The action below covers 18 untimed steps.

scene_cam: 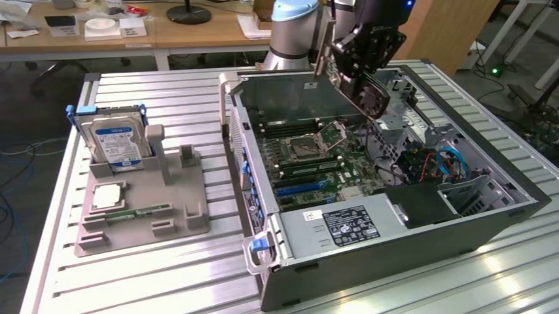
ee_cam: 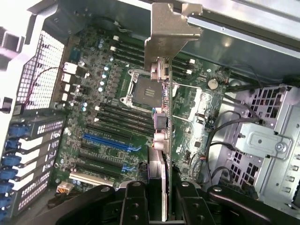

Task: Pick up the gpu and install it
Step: 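Insert the gpu into the slot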

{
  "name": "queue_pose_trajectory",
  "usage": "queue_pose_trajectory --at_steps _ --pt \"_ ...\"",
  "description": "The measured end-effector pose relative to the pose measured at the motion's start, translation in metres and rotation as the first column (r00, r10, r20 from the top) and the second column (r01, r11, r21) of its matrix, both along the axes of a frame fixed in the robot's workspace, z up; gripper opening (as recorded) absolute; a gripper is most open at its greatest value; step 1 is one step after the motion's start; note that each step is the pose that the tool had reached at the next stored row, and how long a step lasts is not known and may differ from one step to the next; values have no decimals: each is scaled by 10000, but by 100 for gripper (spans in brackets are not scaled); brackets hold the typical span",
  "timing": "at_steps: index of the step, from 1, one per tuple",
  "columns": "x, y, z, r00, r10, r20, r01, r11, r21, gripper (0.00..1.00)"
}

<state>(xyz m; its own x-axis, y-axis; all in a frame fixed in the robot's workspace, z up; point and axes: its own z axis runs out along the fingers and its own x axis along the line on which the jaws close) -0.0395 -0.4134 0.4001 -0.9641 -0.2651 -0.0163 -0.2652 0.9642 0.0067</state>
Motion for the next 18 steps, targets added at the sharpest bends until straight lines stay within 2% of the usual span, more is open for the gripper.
queue_pose_trajectory --at_steps 5,11,13,14,18 --pt "0 -1 0 9984 568 0 -568 9984 0 28" --pt "0 -2 0 9924 1228 0 -1228 9924 0 28" --pt "0 -3 0 9895 1443 1 -1443 9895 0 28" --pt "0 -4 0 9852 1711 0 -1711 9852 0 28" --pt "0 -6 0 9759 2182 1 -2182 9759 0 28"
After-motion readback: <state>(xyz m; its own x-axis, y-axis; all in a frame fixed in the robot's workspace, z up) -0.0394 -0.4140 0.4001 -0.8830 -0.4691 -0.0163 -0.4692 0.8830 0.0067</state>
